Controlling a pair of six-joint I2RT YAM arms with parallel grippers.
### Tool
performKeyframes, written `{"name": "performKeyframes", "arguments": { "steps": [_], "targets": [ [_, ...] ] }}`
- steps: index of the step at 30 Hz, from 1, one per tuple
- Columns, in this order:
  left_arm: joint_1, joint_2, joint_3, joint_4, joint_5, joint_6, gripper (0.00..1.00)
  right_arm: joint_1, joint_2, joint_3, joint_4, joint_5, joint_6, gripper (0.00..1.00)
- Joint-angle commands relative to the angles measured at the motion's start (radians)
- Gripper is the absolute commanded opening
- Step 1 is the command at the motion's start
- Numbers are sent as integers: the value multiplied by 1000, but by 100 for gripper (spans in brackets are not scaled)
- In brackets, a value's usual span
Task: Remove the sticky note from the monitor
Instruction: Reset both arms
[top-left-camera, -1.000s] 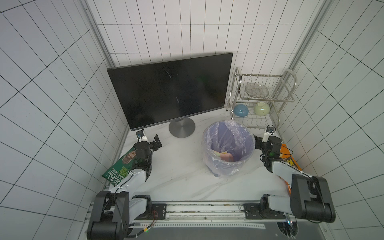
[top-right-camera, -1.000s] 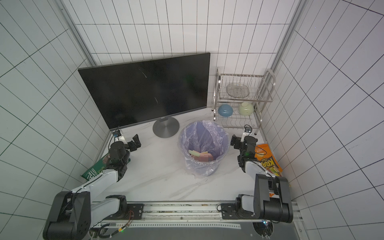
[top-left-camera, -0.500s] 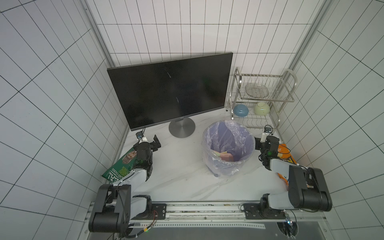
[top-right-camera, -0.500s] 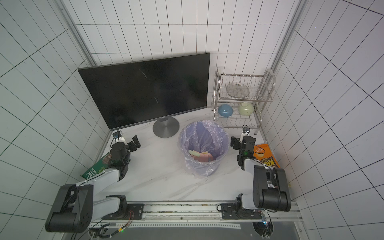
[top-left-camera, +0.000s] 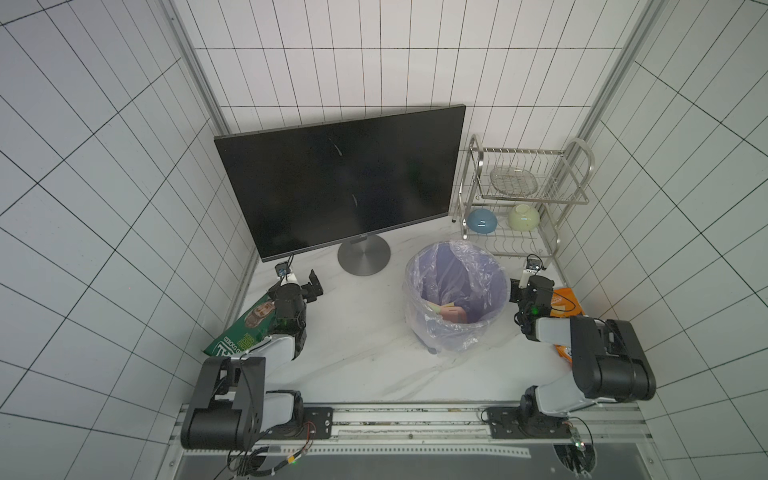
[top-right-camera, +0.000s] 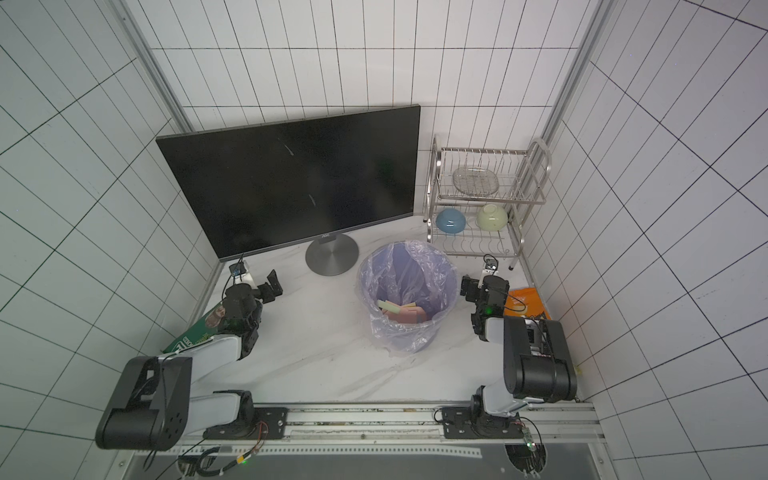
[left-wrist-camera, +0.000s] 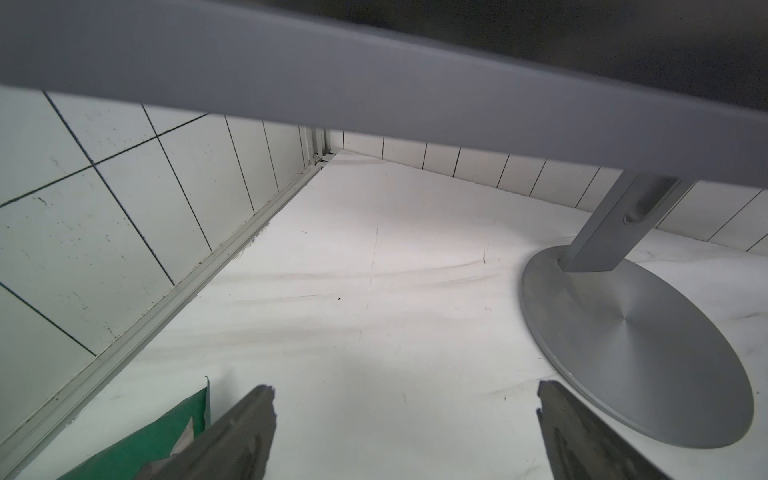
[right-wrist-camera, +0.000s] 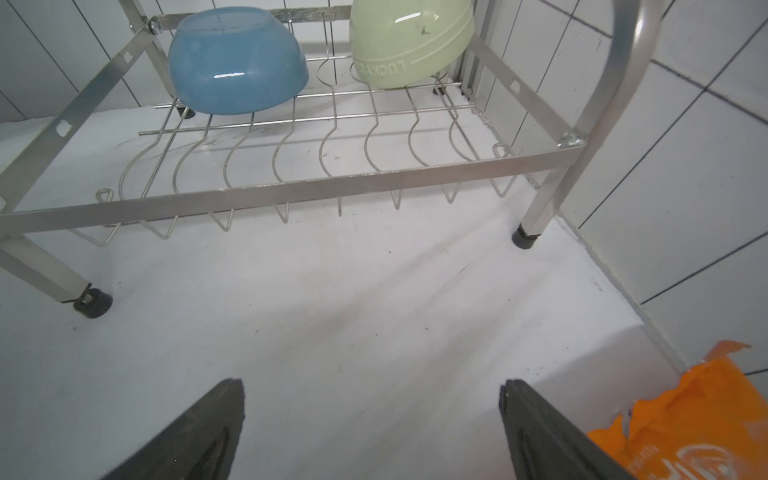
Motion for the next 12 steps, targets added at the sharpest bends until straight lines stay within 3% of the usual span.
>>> {"name": "performKeyframes", "arguments": {
  "steps": [1,12],
  "targets": [
    [4,9,15,56,27,27,99,6,4,0,46,31,-5,99],
    [4,26,7,106,58,53,98,4,5,0,49,27,-5,99]
  ]
}}
